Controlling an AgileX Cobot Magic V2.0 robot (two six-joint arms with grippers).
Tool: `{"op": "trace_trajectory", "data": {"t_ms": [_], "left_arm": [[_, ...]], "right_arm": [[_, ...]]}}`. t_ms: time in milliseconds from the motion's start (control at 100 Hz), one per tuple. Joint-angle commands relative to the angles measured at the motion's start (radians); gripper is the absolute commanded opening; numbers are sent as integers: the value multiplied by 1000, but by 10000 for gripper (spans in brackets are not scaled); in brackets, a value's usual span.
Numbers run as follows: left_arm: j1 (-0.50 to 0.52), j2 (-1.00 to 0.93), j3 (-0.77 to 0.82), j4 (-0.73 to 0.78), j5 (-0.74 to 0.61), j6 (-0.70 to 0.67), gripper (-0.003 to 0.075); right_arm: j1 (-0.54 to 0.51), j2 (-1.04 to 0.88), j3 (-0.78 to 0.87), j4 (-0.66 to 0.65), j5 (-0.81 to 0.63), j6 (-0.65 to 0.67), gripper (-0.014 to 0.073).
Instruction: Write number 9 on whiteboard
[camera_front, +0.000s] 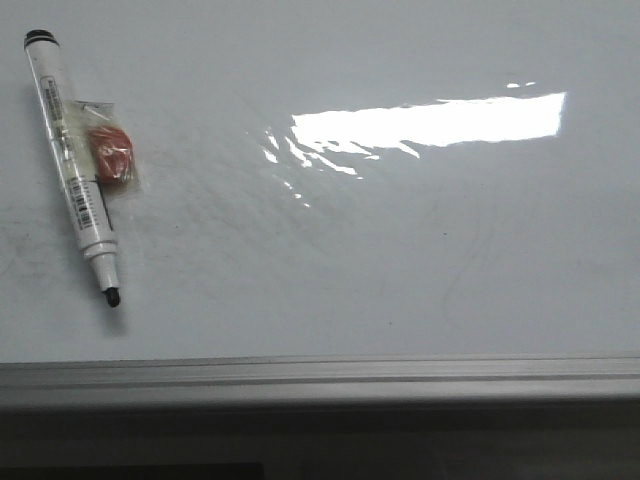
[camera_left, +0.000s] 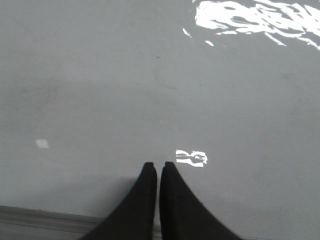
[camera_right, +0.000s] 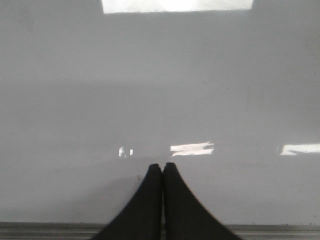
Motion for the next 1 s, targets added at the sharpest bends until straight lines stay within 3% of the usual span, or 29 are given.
{"op": "trace_trajectory", "data": {"t_ms": [0,580,750,990], "left_arm": [[2,-29,41,-4,-38,-11,-20],[2,-29,41,-4,-38,-8,-20],[2,-29,41,245,-99,-8,-20],[2,-29,41,258,-184,-8,-20]], "right_arm": [[-5,-23,10,-7,-20,-6,-64],[-5,-23,10,-7,-22,-6,-64],[-5,-23,10,-7,-22,-6,-64],[-5,-23,10,-7,-96,-6,-64]]}}
